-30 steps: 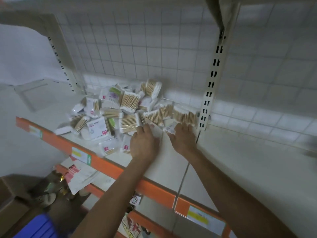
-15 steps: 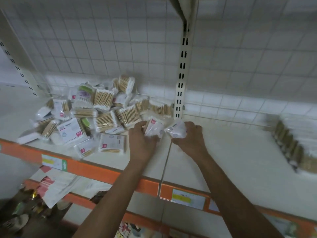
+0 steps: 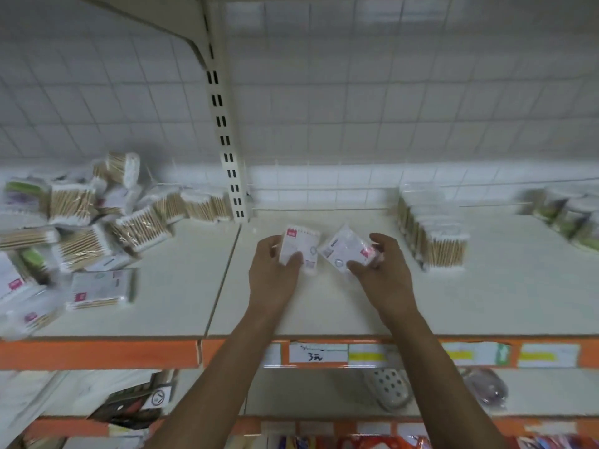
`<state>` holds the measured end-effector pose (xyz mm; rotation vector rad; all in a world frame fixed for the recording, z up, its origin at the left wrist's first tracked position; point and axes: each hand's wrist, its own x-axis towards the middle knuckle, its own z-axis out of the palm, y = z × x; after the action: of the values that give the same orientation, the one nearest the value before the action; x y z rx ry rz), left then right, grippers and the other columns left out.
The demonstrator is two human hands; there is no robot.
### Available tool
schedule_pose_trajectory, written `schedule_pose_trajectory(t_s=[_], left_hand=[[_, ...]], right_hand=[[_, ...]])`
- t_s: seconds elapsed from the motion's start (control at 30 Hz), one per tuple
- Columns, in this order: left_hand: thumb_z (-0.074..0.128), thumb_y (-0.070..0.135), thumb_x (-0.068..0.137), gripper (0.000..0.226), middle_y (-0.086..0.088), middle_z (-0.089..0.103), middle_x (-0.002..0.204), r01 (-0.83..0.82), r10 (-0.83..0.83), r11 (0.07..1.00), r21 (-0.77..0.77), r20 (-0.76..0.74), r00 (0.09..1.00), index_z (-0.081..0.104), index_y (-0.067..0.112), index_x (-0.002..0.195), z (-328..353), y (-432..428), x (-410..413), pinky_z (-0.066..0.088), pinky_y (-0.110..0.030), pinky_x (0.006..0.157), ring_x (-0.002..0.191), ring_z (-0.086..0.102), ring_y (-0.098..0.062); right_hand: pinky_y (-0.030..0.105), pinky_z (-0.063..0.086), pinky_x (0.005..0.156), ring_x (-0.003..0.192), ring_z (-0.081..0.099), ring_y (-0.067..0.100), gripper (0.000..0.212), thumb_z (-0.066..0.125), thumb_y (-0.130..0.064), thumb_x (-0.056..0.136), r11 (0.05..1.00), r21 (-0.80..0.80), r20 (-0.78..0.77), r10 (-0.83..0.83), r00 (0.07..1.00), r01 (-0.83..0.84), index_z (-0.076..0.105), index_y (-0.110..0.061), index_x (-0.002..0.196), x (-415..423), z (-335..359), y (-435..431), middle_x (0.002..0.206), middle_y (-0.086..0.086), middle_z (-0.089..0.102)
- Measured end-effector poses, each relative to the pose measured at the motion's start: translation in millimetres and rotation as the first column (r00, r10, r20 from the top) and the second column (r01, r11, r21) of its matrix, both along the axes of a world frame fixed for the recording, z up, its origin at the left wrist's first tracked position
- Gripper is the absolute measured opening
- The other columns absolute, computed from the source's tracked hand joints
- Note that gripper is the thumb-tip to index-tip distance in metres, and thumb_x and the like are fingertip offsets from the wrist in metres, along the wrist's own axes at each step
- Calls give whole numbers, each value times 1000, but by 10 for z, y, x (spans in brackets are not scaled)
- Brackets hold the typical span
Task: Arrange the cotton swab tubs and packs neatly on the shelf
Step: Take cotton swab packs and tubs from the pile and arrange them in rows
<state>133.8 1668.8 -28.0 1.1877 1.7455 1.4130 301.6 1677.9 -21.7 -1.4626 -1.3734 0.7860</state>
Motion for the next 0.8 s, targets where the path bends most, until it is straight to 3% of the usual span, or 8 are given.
schedule_pose_trajectory(t_s=[0.1, 0.17, 0.3, 0.47, 0.53, 0.63, 0.7, 0.8], left_hand=[[65, 20, 85, 47, 5, 57, 105, 46, -48, 998, -52, -38, 998, 45, 21, 128, 0, 65, 365, 46, -28, 87, 94, 57, -15], [63, 21, 87, 48, 1, 58, 112, 75, -83, 993, -95, -89, 993, 44, 21, 130, 3, 93, 612, 39, -22, 83, 94, 56, -15], [62, 22, 85, 46, -5, 60, 121, 62, -89, 993, -104, -273, 958, 47, 16, 128, -68, 164, 1002, 42, -30, 90, 108, 57, -24], [61, 26, 81, 44, -14, 58, 118, -43, 43, 999, 20, -760, 648, 55, 11, 122, -189, 189, 1275, 45, -39, 85, 109, 51, -35], [70, 14, 73, 47, -15, 56, 120, 48, 106, 981, 186, -734, 670, 59, 9, 119, -184, 167, 1401, 46, -40, 90, 113, 49, -35], [62, 0, 65, 63, -10, 49, 131, 331, -122, 927, 175, -696, 708, 55, 12, 126, -89, 69, 1645, 30, -18, 105, 124, 38, -22], [64, 6, 66, 66, -6, 48, 132, 439, -216, 888, 141, -713, 667, 52, 16, 130, -87, 24, 1807, 23, -9, 103, 125, 36, -15], [69, 21, 72, 51, -4, 56, 122, 451, -180, 870, 199, -725, 665, 59, 16, 121, -120, -6, 1991, 34, -14, 97, 114, 50, -14]], right_hand=[[13, 41, 62, 71, 52, -1, 55, 74, -11, 77, 1000, 1, -53, -25, 998, 25, 45, -19, 123, 397, 7, -49, 90, -12, 52], [10, 43, 62, 72, 52, -2, 52, 75, -11, 76, 1000, 11, -70, -27, 997, 28, 47, -21, 118, 644, 31, -67, 86, -14, 53], [42, 53, 84, 84, 60, 11, 48, 75, -11, 75, 999, 35, -109, -18, 994, 21, 50, -29, 112, 1066, 40, -27, 97, -10, 61], [46, 53, 84, 87, 61, 16, 43, 73, -15, 79, 1000, 8, -163, 11, 987, -10, 50, -30, 112, 1496, 39, 26, 98, -18, 57], [45, 54, 83, 87, 62, 18, 41, 72, -17, 80, 1000, -7, -175, 11, 985, -13, 50, -28, 112, 1628, 39, 38, 97, -20, 54], [42, 55, 81, 85, 62, 17, 44, 70, -18, 82, 999, -25, -209, 22, 978, -27, 50, -24, 120, 1794, 47, 56, 97, -21, 49], [40, 55, 81, 89, 62, 16, 43, 69, -21, 83, 998, -40, -224, 35, 974, -46, 49, -23, 121, 1882, 42, 70, 98, -20, 48], [46, 53, 85, 94, 62, 19, 37, 68, -32, 82, 996, -26, -212, 81, 974, -88, 51, -28, 114, 1947, 17, 61, 100, -17, 52]])
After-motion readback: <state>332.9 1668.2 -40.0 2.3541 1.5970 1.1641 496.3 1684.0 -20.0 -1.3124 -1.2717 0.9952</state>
